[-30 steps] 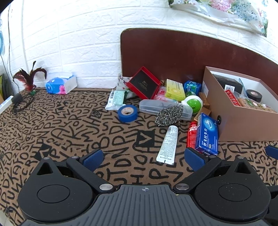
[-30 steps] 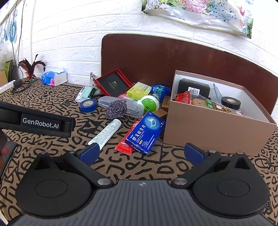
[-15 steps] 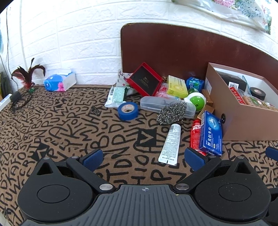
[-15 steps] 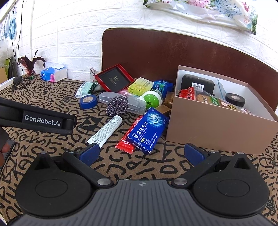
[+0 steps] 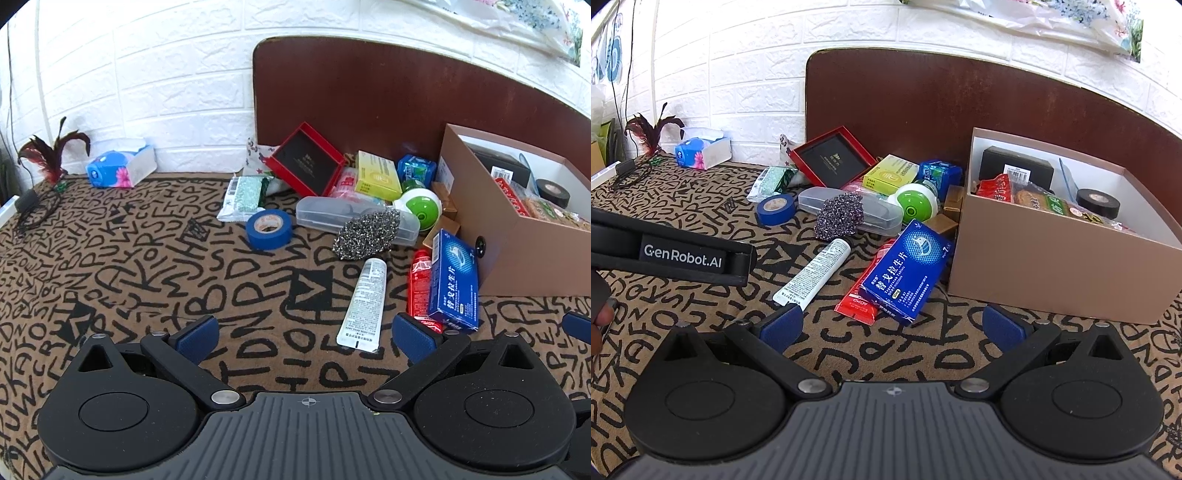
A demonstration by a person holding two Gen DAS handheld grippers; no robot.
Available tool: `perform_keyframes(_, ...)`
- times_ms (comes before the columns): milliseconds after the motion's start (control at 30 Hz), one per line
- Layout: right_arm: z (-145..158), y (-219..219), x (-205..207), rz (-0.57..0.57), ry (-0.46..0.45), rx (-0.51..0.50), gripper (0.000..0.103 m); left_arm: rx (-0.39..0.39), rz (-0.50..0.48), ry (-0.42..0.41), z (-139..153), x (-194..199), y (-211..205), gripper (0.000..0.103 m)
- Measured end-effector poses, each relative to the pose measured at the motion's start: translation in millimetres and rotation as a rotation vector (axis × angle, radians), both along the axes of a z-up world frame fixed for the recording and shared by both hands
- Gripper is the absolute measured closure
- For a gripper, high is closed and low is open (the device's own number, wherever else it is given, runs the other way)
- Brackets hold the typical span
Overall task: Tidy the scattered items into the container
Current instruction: 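Move both tools toward the white tube and blue medicine box, then grasp the white hand-cream tube with left gripper while right gripper grasps blue medicine box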
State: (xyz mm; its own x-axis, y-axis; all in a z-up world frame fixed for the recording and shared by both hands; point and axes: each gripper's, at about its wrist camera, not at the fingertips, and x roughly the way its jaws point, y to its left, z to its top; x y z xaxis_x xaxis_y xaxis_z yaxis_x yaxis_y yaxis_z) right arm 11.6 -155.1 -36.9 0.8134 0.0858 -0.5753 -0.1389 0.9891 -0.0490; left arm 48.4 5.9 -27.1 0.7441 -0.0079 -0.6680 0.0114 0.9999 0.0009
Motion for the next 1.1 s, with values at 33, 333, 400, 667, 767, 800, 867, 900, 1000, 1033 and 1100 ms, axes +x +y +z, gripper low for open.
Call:
perform_keyframes(33,-0.7,-0.2,1.4,-0.004,0.000,0.001,0.000,-0.002,-0.003,0.001,-0.9,1.0,0.3,0.000)
perform_keyframes(333,-12.4,-6.1,18.5,-0.030,0.024,0.026,0.000,-0.019,-0.025,0.033,-15.5,16.6,-0.2,0.000)
perform_keyframes(400,-15.3,-6.4,23.2,-0.031,0.028,0.029,0.000,-0.026,-0.035,0.041,-19.9,21.6,-1.1,0.000)
perform_keyframes(667,-28.4,-3.7,42.6,-0.008,0.058,0.046,0.008,-0.074,-0.083,0.095,-36.8,52.2,-6.0,0.006)
perform_keyframes(767,-35.3,-1.1,49.2,0.011,0.093,0.062,0.014,-0.078,-0.094,0.123,-44.5,63.8,-8.6,0.011)
perform_keyframes(800,-37.9,-1.1,51.5,0.008,0.103,0.069,0.016,-0.083,-0.100,0.134,-47.1,66.8,-8.9,0.014)
perform_keyframes(867,-41.6,-3.5,56.5,-0.013,0.114,0.085,0.016,-0.091,-0.107,0.152,-52.1,72.0,-9.5,0.017)
perform_keyframes(900,-42.3,-4.8,58.4,-0.021,0.115,0.092,0.016,-0.094,-0.111,0.159,-54.4,74.5,-10.4,0.018)
perform_keyframes(1000,-41.3,-8.7,64.5,-0.036,0.104,0.118,0.017,-0.101,-0.122,0.172,-58.7,81.1,-13.2,0.019)
perform_keyframes(1033,-40.8,-9.3,67.2,-0.038,0.103,0.127,0.017,-0.105,-0.126,0.175,-59.6,83.8,-14.1,0.019)
perform_keyframes(1100,-41.5,-9.0,73.5,-0.044,0.108,0.136,0.018,-0.114,-0.127,0.174,-60.9,89.8,-15.2,0.021)
